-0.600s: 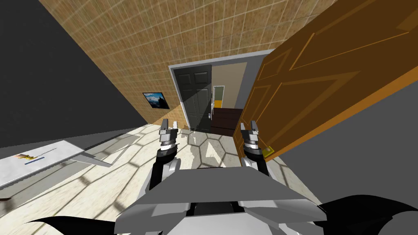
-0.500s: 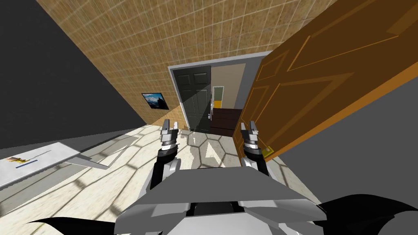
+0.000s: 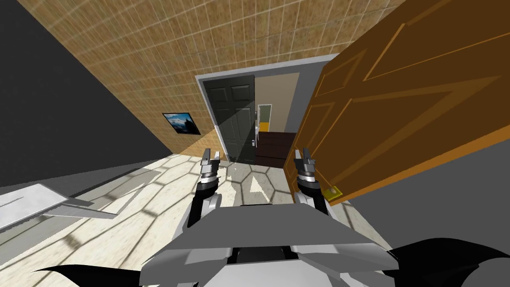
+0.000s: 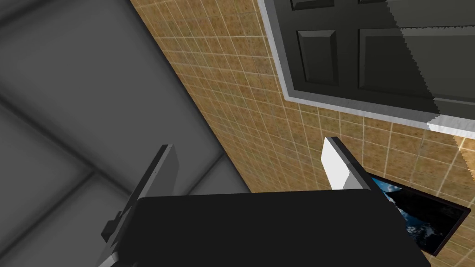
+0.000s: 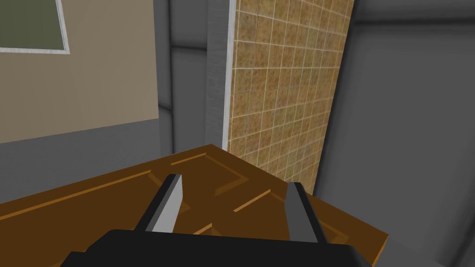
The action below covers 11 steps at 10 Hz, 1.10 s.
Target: Pull the door open
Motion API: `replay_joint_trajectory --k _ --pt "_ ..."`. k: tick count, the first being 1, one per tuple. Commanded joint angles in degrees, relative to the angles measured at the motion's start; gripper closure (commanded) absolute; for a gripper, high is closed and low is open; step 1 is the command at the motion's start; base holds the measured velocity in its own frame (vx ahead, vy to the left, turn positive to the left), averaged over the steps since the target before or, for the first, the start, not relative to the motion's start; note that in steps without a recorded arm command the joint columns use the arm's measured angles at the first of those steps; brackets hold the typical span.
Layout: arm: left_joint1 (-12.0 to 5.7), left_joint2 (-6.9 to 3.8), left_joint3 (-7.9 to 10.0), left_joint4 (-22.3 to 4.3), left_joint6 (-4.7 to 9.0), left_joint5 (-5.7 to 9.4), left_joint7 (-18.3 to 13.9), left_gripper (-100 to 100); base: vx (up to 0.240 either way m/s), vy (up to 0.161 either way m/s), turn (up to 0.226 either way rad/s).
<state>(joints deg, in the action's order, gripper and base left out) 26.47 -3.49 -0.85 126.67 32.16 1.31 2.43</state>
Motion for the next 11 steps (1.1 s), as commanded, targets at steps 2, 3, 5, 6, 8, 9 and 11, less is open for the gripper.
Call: replay_joint_trajectory --k 2,3,5,6,8,9,11 --pt "-0.79 -0.54 0.09 -3.68 0.68 0.14 -0.54 -100 0.137 -0.019 -0.048" --pt "-0.97 -0.69 0.12 -4.65 0.87 0.18 -0.69 -100 0.144 -0.035 -0.061" --pt "-1.54 -1.15 0.22 -7.73 1.45 0.33 -1.19 -100 0.143 -0.023 -0.076" --pt "-1.75 -1.30 0.25 -8.86 1.67 0.38 -1.37 -100 0.125 -0.016 -0.046" --pt "-2.17 -1.61 0.32 -11.12 2.10 0.48 -1.73 -100 0.110 -0.034 -0.051" --pt "-2.38 -1.77 0.36 -12.25 2.31 0.54 -1.92 -100 0.091 -0.020 -0.066" --pt "-2.84 -2.09 0.44 -14.76 2.79 0.65 -2.32 -100 0.090 -0.021 -0.055"
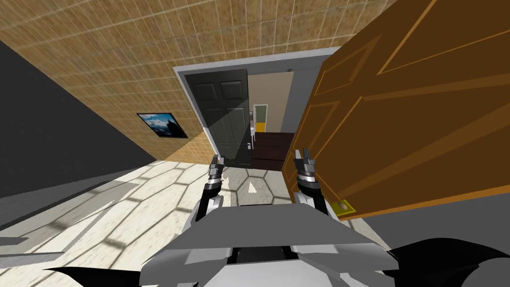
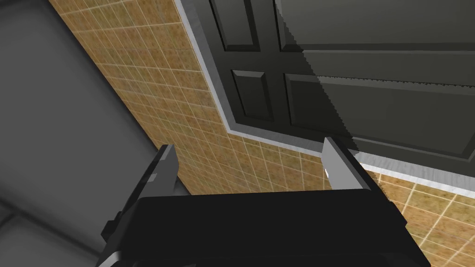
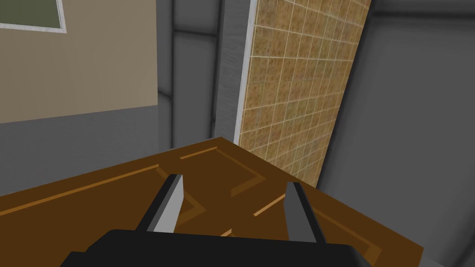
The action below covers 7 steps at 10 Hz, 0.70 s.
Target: Pull the door open
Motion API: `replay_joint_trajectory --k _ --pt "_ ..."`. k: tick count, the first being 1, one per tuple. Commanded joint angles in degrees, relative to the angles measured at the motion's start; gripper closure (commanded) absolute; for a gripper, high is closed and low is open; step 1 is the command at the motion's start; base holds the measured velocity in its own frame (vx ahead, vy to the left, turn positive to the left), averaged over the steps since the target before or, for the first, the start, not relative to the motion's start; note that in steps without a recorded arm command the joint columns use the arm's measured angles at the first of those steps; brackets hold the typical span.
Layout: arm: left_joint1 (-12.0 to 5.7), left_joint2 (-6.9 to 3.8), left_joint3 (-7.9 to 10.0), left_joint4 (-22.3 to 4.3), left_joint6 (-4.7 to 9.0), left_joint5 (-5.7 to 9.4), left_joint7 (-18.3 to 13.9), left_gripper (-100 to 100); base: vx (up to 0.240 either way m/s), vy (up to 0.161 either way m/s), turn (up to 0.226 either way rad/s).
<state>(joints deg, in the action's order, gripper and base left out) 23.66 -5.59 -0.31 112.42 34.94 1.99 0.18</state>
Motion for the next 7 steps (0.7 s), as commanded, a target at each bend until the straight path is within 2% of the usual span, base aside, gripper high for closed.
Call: replay_joint_trajectory --k 1,7 --pt "-0.26 -0.16 -0.06 -1.75 0.24 0.03 -0.27 -100 0.102 -0.021 -0.058" --pt "-1.71 -1.11 0.19 -9.57 1.73 0.39 -1.53 -100 0.103 -0.020 -0.059"
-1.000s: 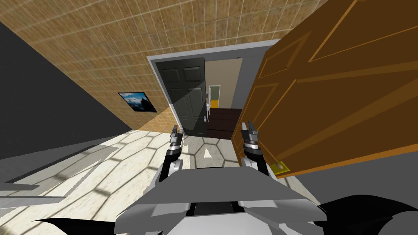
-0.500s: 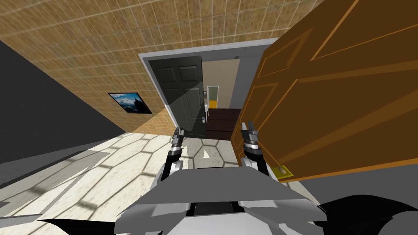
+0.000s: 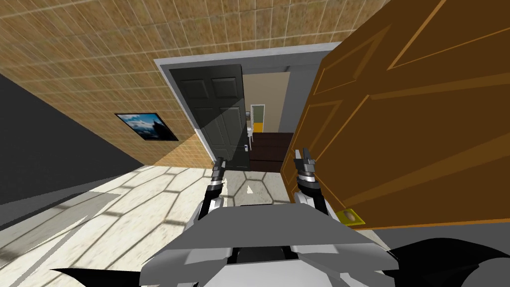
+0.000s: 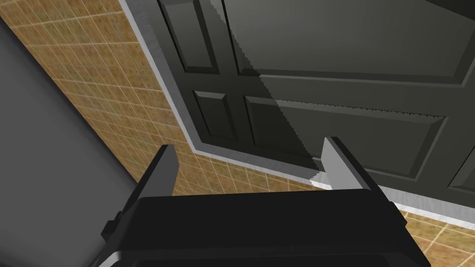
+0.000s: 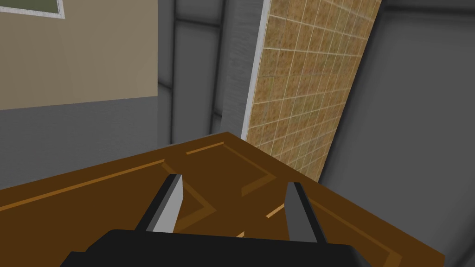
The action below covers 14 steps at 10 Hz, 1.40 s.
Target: Pull the door open
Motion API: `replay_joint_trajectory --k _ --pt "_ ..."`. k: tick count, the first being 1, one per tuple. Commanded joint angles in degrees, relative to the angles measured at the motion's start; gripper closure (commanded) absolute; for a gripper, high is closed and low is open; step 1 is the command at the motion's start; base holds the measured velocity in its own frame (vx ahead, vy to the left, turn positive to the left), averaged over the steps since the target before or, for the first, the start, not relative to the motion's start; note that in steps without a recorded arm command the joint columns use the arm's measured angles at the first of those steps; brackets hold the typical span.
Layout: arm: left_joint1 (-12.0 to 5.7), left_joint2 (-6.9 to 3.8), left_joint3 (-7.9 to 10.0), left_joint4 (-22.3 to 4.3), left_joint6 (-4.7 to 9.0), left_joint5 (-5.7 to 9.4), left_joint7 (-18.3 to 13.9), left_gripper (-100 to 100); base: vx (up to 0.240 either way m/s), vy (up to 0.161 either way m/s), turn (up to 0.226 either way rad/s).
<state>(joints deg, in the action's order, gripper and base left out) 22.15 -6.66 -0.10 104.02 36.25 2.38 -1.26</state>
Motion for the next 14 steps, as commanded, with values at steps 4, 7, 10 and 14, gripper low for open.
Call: replay_joint_trajectory --k 4,7,10,14 --pt "-1.21 -0.66 0.15 -6.61 1.45 0.25 -0.97 -100 0.103 -0.020 -0.063" --pt "-1.97 -1.11 0.28 -10.72 2.23 0.44 -1.63 -100 0.104 -0.021 -0.064" --pt "-2.73 -1.56 0.41 -14.83 3.01 0.63 -2.29 -100 0.105 -0.016 -0.061" --pt "-3.72 -2.12 0.58 -20.19 4.03 0.88 -3.15 -100 0.109 -0.010 -0.062"
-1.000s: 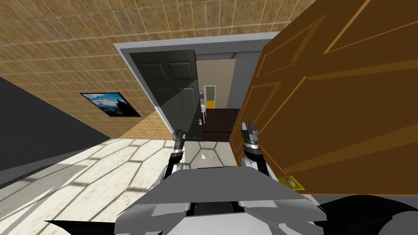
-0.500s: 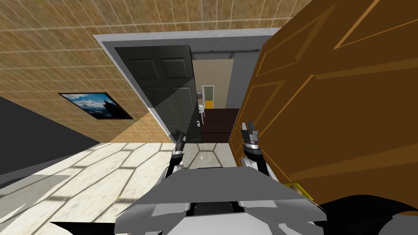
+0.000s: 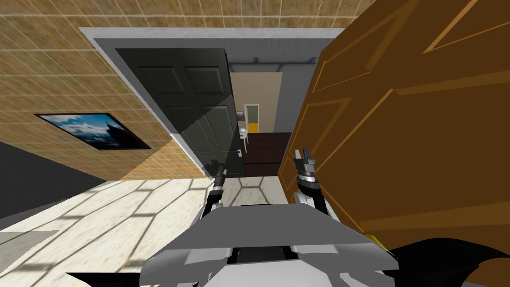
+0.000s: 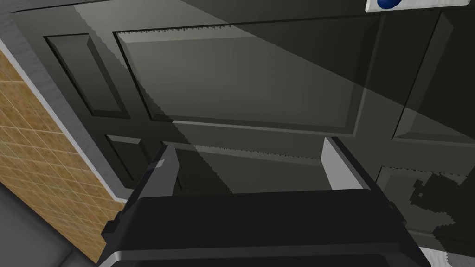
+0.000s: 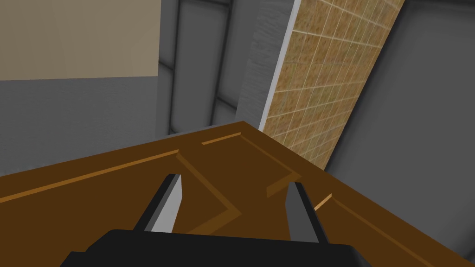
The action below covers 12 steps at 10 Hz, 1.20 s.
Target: Pull the door open
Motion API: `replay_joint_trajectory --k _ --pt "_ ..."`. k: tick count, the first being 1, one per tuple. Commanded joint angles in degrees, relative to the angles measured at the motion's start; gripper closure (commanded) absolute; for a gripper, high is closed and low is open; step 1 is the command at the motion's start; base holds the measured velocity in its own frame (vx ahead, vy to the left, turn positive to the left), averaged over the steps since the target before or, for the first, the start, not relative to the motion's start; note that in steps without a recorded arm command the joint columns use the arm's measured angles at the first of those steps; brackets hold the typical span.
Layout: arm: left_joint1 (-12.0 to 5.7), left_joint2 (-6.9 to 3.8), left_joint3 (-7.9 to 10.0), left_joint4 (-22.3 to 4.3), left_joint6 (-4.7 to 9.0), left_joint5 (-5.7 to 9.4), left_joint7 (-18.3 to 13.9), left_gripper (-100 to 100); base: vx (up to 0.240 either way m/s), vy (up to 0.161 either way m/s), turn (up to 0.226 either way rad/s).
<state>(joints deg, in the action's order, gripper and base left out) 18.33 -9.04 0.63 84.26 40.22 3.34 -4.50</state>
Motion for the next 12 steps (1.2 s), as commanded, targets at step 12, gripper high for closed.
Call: replay_joint_trajectory --k 12 --pt "-2.59 -1.21 0.31 -15.00 2.83 0.59 -2.26 -100 0.103 -0.007 -0.056"
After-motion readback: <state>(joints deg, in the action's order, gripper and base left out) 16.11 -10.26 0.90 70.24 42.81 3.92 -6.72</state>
